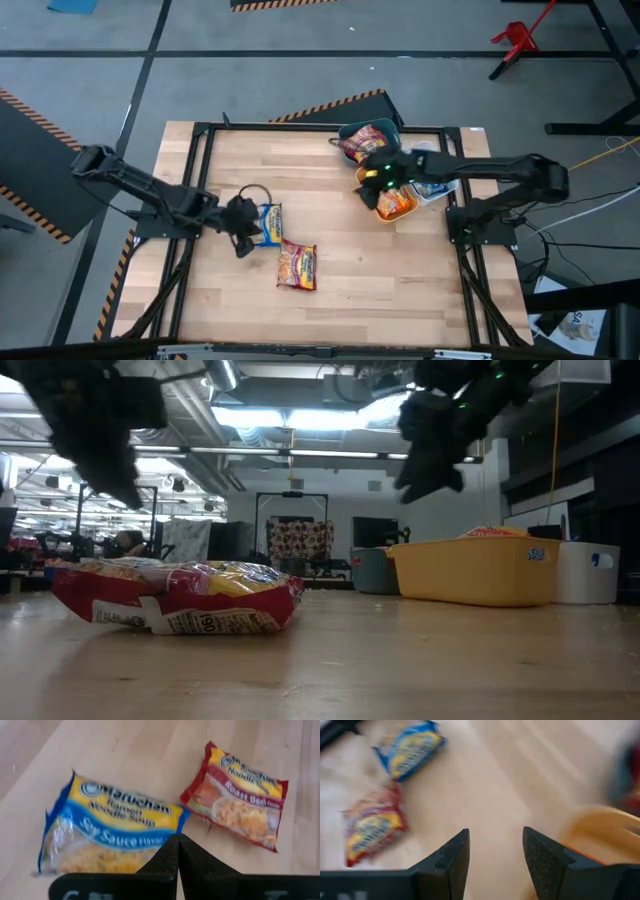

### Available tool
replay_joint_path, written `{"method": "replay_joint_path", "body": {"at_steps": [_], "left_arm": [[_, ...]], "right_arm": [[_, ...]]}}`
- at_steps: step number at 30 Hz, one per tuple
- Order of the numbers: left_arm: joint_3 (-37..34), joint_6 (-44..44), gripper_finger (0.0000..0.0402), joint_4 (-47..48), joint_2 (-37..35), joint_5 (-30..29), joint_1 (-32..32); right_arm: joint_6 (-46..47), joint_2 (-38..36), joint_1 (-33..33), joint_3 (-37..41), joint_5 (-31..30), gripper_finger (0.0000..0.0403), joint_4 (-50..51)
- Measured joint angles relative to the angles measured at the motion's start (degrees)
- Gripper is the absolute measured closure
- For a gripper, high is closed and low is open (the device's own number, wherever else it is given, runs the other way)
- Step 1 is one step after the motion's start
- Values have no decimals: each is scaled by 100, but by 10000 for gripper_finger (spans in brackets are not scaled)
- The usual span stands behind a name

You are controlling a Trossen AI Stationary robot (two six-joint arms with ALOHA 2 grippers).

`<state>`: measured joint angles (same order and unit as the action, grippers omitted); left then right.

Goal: Sort Maruchan noodles
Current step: Put the blue noodle pack into the white bin

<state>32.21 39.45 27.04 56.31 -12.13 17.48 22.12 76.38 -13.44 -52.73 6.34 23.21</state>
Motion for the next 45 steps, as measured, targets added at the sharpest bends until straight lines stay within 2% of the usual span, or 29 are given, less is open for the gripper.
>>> {"method": "replay_joint_path", "body": {"at_steps": [6, 10, 17, 26, 32, 38, 45], "left_arm": [[-4, 1172, 401, 680, 42, -969, 849], [-239, 1647, 401, 582, 187, -1093, 1104], [-817, 2024, 401, -564, 721, -1140, 1236], [-1145, 2147, 401, -1146, 1390, -1407, 985], [-1152, 1763, 401, -1786, 1822, -1470, 714], [-1143, 1698, 401, -2348, 2217, -1485, 576], [-1143, 1692, 401, -2612, 2400, -1431, 562]], "right_arm": [[-15, 966, 278, -2, 630, 235, -1836], [26, 1471, 269, -46, 832, 235, -2621], [-536, 2172, 259, -786, 1036, 235, -2651], [-1256, 2803, 262, -1995, 1153, 235, -1973], [-1936, 2952, 259, -2134, 1027, 235, -2091], [-1628, 3243, 213, -2116, 1040, 235, -2323], [-830, 3901, 221, -2129, 1294, 230, -3397]]}}
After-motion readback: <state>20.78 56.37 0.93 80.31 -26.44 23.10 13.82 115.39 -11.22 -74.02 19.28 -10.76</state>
